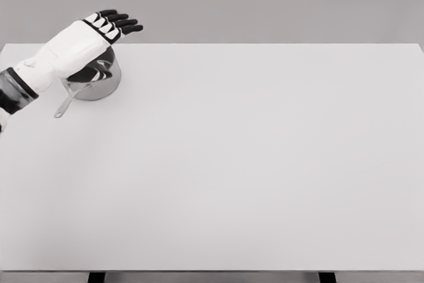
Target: Rotate pot handle
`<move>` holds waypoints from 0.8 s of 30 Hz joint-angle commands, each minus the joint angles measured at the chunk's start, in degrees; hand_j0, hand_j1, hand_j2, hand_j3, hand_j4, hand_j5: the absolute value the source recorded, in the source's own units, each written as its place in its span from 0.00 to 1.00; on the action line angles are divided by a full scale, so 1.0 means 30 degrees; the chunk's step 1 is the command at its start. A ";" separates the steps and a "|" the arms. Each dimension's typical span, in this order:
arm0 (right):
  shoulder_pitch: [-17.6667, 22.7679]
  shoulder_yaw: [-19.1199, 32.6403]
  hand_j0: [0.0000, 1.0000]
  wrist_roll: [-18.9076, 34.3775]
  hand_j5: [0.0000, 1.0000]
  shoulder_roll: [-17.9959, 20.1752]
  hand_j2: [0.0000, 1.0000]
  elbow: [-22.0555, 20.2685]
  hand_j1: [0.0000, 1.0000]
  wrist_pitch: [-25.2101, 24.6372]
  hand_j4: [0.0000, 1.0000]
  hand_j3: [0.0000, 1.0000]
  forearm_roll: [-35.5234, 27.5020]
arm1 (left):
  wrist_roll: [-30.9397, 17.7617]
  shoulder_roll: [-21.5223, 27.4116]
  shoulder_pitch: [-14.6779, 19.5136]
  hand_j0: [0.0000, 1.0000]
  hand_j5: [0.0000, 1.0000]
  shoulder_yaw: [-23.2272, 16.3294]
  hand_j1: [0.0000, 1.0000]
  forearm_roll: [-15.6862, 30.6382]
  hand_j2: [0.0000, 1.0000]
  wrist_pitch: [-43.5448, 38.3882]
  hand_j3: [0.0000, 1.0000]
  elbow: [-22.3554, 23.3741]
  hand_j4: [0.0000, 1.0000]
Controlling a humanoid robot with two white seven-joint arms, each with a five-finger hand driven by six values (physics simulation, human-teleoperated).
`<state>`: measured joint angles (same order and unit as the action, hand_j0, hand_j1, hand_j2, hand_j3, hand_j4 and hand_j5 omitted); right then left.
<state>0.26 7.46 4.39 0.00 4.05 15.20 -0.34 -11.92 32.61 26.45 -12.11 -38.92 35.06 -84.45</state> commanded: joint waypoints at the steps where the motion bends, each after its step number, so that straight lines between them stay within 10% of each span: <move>1: 0.0000 0.0004 1.00 0.0003 1.00 0.0000 1.00 -0.0004 1.00 0.0001 1.00 1.00 -0.0005 | 0.0049 -0.1290 0.0000 1.00 1.00 -0.0125 1.00 -0.1587 1.00 -0.0019 1.00 0.1050 1.00; 24: 0.0000 0.0004 1.00 0.0003 1.00 0.0000 1.00 -0.0004 1.00 0.0001 1.00 1.00 -0.0005 | 0.0049 -0.2316 -0.0528 1.00 1.00 0.0109 1.00 -0.2731 1.00 -0.0019 1.00 0.3716 1.00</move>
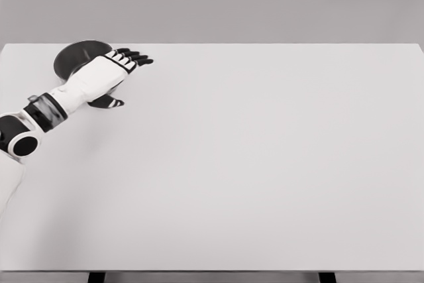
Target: Rotate pot handle
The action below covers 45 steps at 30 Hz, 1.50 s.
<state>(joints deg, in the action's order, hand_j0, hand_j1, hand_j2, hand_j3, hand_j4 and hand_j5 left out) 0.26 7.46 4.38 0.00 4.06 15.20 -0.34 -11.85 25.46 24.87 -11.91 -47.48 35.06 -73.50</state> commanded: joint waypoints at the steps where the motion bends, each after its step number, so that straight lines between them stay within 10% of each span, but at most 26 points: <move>1: 0.0000 0.0004 1.00 0.0003 1.00 0.0000 1.00 -0.0005 1.00 0.0003 1.00 1.00 -0.0005 | 0.0024 0.0300 0.0000 1.00 1.00 0.0132 1.00 0.0124 1.00 -0.0020 1.00 0.0329 1.00; 45: 0.0000 0.0004 1.00 0.0003 1.00 0.0000 1.00 -0.0005 1.00 -0.0026 1.00 1.00 -0.0005 | 0.0082 0.3759 -0.0967 1.00 1.00 0.3443 1.00 0.0153 1.00 -0.0020 1.00 0.2966 1.00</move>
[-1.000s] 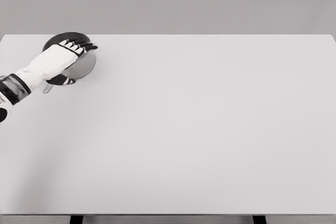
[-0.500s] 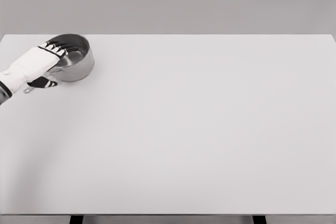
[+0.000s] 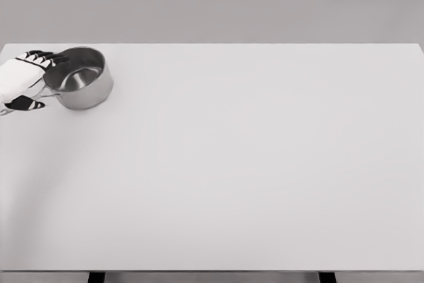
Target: Rotate pot handle
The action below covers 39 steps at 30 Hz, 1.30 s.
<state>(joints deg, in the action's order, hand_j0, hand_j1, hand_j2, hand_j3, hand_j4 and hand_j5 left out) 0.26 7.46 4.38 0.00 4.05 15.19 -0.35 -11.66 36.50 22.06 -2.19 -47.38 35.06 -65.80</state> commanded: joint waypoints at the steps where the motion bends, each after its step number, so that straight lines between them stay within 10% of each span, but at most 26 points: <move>1: 0.0000 0.0004 1.00 0.0003 1.00 0.0000 1.00 -0.0004 1.00 0.0006 1.00 1.00 0.0001 | 0.0018 0.0108 0.0000 1.00 1.00 0.0203 1.00 0.0118 1.00 -0.0020 1.00 0.0458 1.00; 39: 0.0000 0.0004 1.00 0.0003 1.00 0.0000 1.00 -0.0004 1.00 0.0006 1.00 1.00 0.0001 | 0.0749 0.0460 0.2549 1.00 1.00 0.0115 1.00 -0.2400 1.00 -0.0020 1.00 0.4501 1.00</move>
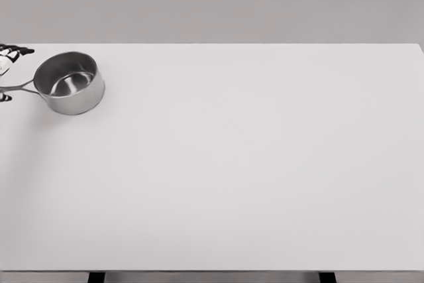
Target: Rotate pot handle
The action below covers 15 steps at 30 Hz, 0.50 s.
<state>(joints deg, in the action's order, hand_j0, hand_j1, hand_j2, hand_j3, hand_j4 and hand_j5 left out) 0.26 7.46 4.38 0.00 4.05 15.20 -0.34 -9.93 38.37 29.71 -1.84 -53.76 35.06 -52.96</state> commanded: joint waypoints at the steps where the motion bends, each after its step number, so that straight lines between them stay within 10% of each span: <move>1: 0.0000 0.0004 1.00 0.0003 1.00 0.0000 1.00 -0.0004 1.00 0.0003 1.00 1.00 -0.0003 | 0.0265 -0.0164 0.0000 1.00 1.00 -0.0032 1.00 -0.0332 1.00 -0.0020 1.00 0.0223 1.00; 15: 0.0000 0.0004 1.00 0.0003 1.00 0.0000 1.00 -0.0004 1.00 0.0003 1.00 1.00 -0.0003 | 0.0499 -0.0633 0.1230 1.00 1.00 -0.0179 1.00 -0.1035 1.00 -0.0020 1.00 0.1571 1.00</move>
<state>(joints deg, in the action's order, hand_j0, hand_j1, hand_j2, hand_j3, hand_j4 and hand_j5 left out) 0.26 7.46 4.38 0.00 4.05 15.20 -0.34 -8.55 36.64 33.49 -2.38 -57.06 35.05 -48.65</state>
